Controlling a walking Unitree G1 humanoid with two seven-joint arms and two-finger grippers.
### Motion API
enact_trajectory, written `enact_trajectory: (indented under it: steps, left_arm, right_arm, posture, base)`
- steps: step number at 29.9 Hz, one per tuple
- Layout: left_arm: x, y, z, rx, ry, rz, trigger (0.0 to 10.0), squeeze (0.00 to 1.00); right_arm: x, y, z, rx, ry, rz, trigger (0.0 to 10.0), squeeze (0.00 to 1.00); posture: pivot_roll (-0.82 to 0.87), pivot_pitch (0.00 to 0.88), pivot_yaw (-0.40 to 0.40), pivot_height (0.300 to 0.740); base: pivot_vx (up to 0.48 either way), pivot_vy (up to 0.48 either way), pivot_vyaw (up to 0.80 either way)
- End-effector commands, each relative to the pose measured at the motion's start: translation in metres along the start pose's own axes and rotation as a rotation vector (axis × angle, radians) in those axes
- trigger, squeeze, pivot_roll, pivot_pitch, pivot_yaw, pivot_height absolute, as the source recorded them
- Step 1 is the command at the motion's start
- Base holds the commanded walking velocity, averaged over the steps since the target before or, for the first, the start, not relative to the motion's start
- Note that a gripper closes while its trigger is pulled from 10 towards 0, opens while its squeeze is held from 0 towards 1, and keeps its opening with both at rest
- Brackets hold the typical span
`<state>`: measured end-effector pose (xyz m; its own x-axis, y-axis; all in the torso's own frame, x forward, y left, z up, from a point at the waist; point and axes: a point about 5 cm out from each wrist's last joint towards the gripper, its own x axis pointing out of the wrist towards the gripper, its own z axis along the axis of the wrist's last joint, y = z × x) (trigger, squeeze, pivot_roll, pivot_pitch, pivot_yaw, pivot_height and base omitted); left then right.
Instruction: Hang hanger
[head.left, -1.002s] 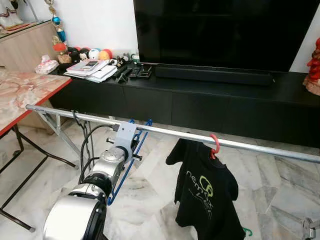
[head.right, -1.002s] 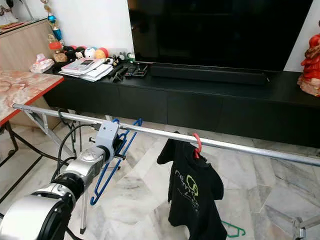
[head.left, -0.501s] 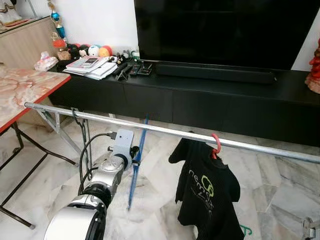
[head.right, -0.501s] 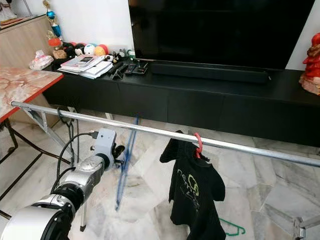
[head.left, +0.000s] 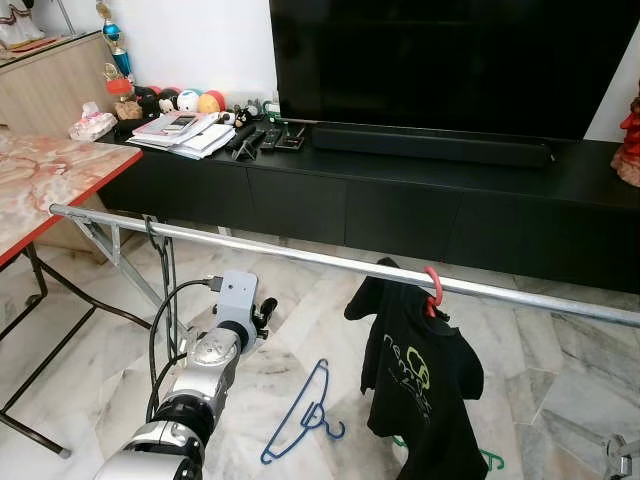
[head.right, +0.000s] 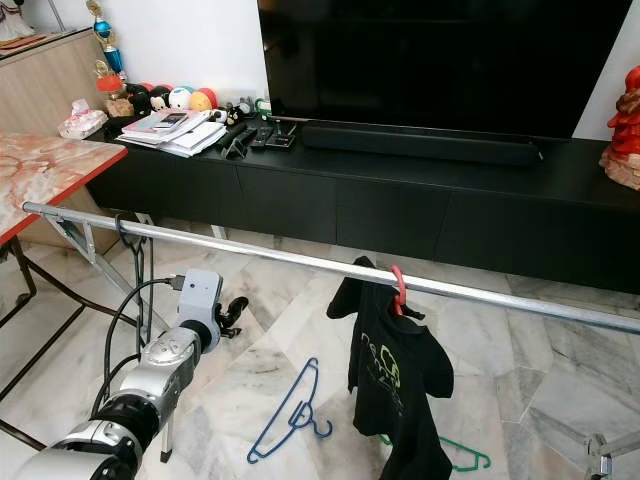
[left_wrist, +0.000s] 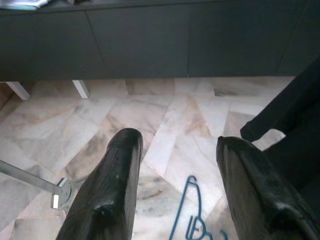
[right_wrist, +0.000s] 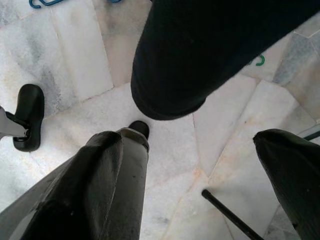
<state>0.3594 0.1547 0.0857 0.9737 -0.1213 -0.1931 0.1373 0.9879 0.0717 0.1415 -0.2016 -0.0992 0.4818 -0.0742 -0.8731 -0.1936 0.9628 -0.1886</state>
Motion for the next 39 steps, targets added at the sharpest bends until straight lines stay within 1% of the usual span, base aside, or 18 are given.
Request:
enact_trajectory:
  steps: [1, 2, 3, 4, 5, 9, 11, 12, 15, 19, 20, 22, 24, 27, 28, 30, 35, 39]
  left_arm:
    - [-0.004, 0.006, -0.003, -0.013, -0.027, 0.031, 10.0, 1.00]
    - [-0.005, 0.007, -0.004, -0.011, -0.030, 0.036, 10.0, 1.00]
    - [-0.008, 0.009, -0.007, -0.024, -0.034, 0.050, 10.0, 0.58]
    - [-0.010, 0.010, -0.009, -0.027, -0.034, 0.054, 10.0, 0.06]
    - [-0.012, 0.011, -0.013, -0.026, -0.027, 0.058, 10.0, 0.00]
    - [-0.023, 0.013, -0.036, -0.020, 0.033, 0.061, 10.0, 0.00]
    - [-0.024, 0.013, -0.038, -0.019, 0.039, 0.060, 10.0, 0.00]
    - [-0.027, 0.012, -0.045, 0.009, 0.062, 0.050, 10.0, 0.00]
    - [-0.039, 0.013, -0.075, 0.011, 0.191, 0.054, 10.0, 0.00]
    - [-0.070, 0.014, -0.127, 0.034, 0.434, 0.045, 10.0, 0.00]
    - [-0.070, 0.014, -0.127, 0.034, 0.434, 0.045, 10.0, 0.00]
    - [-0.083, 0.013, -0.144, 0.055, 0.522, 0.032, 10.0, 0.00]
    - [-0.088, 0.013, -0.149, 0.064, 0.553, 0.028, 10.0, 0.00]
    - [-0.124, 0.014, -0.185, 0.080, 0.750, 0.052, 10.0, 0.00]
    - [-0.142, 0.014, -0.199, 0.080, 0.834, 0.070, 10.0, 0.00]
    - [-0.149, 0.014, -0.204, 0.084, 0.860, 0.073, 10.0, 0.00]
    - [-0.147, 0.008, -0.204, -0.010, 0.829, 0.118, 10.0, 0.00]
    - [-0.145, 0.005, -0.203, -0.005, 0.830, 0.108, 10.0, 0.00]
  right_arm:
    - [0.000, 0.001, -0.002, -0.004, 0.009, 0.004, 10.0, 0.00]
    - [0.000, 0.001, -0.002, -0.004, 0.009, 0.004, 10.0, 0.00]
    - [0.000, 0.001, -0.002, -0.005, 0.009, 0.004, 10.0, 0.00]
    - [0.000, 0.001, -0.002, -0.005, 0.009, 0.004, 10.0, 0.00]
    - [0.000, 0.001, -0.002, -0.005, 0.009, 0.004, 10.0, 0.00]
    - [0.000, 0.001, -0.002, -0.002, 0.009, 0.004, 10.0, 0.00]
    - [0.000, 0.001, -0.002, -0.001, 0.009, 0.004, 10.0, 0.00]
    - [0.000, 0.002, -0.002, 0.000, 0.008, 0.003, 10.0, 0.00]
    - [0.000, 0.002, -0.001, 0.002, 0.007, 0.003, 10.0, 0.00]
    - [0.000, 0.002, 0.000, 0.018, 0.004, -0.002, 10.0, 0.00]
    - [0.000, 0.002, 0.000, 0.018, 0.004, -0.002, 10.0, 0.00]
    - [0.000, 0.002, -0.001, 0.026, 0.005, -0.005, 10.0, 0.00]
    - [0.000, 0.002, -0.001, 0.030, 0.005, -0.006, 10.0, 0.00]
    - [0.000, 0.002, -0.001, 0.055, 0.005, -0.011, 10.0, 0.00]
    - [0.000, 0.003, -0.001, 0.074, 0.003, -0.014, 10.0, 0.00]
    - [0.000, 0.003, -0.002, 0.089, 0.002, -0.016, 10.0, 0.00]
    - [-0.001, 0.003, -0.006, 0.199, 0.006, -0.026, 10.0, 0.00]
    - [-0.001, 0.004, -0.006, 0.192, 0.007, -0.022, 10.0, 0.00]
  posture:
    - [0.00, 0.018, 0.037, 0.740]
    - [0.00, 0.017, 0.037, 0.740]
    - [0.00, 0.017, 0.037, 0.740]
    - [0.00, 0.013, 0.039, 0.740]
    - [0.00, 0.013, 0.039, 0.740]
    - [0.00, 0.003, 0.044, 0.740]
    - [0.00, 0.003, 0.044, 0.740]
    - [0.00, 0.000, 0.045, 0.740]
    - [0.00, 0.000, 0.049, 0.740]
    - [0.00, 0.000, 0.050, 0.740]
    - [0.00, 0.000, 0.050, 0.740]
    - [0.00, 0.000, 0.051, 0.740]
    - [0.00, 0.000, 0.051, 0.740]
    - [-0.02, 0.000, 0.057, 0.740]
    - [-0.03, 0.000, 0.060, 0.740]
    - [-0.03, 0.000, 0.060, 0.740]
    - [-0.01, 0.000, 0.046, 0.740]
    - [-0.02, 0.000, 0.049, 0.740]
  base:
    - [0.000, 0.000, 0.00]
    - [0.000, 0.000, 0.00]
    - [0.000, 0.000, 0.00]
    - [0.000, 0.000, 0.00]
    - [0.000, 0.000, 0.00]
    - [0.000, 0.000, 0.00]
    - [0.000, 0.000, 0.00]
    - [0.000, 0.000, 0.00]
    - [0.000, 0.000, 0.00]
    - [0.000, 0.000, 0.00]
    - [0.000, 0.000, 0.00]
    - [0.000, 0.000, 0.00]
    - [0.000, 0.000, 0.00]
    - [0.000, 0.000, 0.00]
    - [0.000, 0.000, 0.00]
    - [0.000, 0.000, 0.00]
    - [0.000, 0.000, 0.00]
    - [0.000, 0.000, 0.00]
